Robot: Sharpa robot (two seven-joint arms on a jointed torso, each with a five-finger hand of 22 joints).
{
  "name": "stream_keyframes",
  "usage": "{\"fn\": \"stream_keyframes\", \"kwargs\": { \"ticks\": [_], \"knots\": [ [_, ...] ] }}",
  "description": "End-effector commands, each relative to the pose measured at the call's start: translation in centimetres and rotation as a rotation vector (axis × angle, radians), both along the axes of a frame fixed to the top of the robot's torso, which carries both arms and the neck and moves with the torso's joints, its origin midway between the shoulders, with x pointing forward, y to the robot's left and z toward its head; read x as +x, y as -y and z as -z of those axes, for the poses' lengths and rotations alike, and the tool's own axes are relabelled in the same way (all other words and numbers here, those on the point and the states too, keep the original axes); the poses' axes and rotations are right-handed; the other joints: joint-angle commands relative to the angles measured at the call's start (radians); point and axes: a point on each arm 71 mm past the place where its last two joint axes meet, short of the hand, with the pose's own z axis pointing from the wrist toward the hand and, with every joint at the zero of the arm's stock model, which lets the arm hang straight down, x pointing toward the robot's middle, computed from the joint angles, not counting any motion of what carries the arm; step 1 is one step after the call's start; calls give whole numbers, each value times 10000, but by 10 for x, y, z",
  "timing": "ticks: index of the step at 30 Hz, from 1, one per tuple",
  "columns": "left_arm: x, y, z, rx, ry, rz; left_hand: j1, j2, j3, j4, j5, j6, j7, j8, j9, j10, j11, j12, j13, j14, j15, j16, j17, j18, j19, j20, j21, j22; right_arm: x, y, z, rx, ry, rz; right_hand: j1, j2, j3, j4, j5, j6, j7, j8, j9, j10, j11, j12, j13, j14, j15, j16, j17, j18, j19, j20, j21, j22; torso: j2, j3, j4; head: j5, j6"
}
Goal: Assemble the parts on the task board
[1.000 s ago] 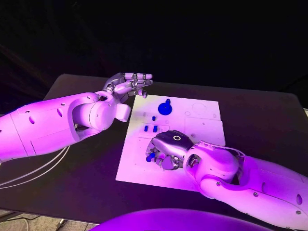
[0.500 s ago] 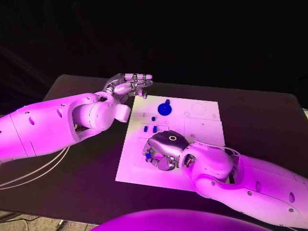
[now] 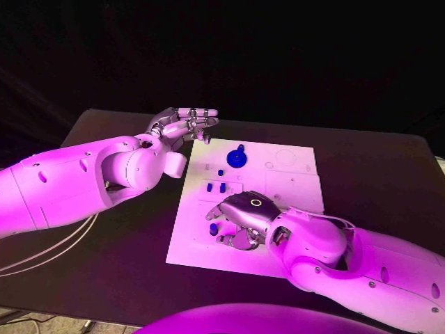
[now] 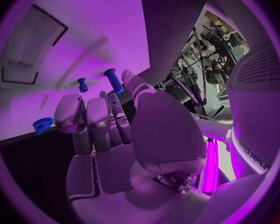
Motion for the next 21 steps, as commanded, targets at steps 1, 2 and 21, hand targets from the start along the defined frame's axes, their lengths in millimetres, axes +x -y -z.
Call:
{"fn": "stream_keyframes", "kwargs": {
  "ticks": [1,2,21],
  "knots": [
    [0,1,-1,10,94,201,-98,8,-42,-45,16,49,11,67,12,-100,6,64,-8,-72,-22,47,-15,203,-71,-32,-48,-13,-2,7,-13,1102,542,111,219,55,-399,173,19,-50,39,-21,13,-28,-39,170,18,10,45,-64,-67,67,17,58,-73,-43,-5,4,-20,-48,28],
    [0,1,-1,18,93,202,-98,8,-42,-45,16,49,11,67,12,-100,6,64,-8,-72,-22,47,-15,203,-71,-32,-48,-13,-2,11,-16,1247,606,184,274,87,-495,233,33,-5,76,-14,18,27,-55,245,23,7,32,-72,-89,72,17,47,-85,-57,-1,0,-24,-53,29],
    [-3,-2,2,75,32,234,-103,6,-49,-53,14,39,14,67,10,-113,9,70,-9,-77,-22,49,-19,203,-73,-32,-50,-15,18,169,-34,886,-1535,5148,-970,163,-1645,1977,1366,1794,-400,611,207,5389,-1200,3670,2164,484,-897,1415,1731,-355,1325,-775,1403,1721,-114,-93,-348,-1072,219]
  ]
}}
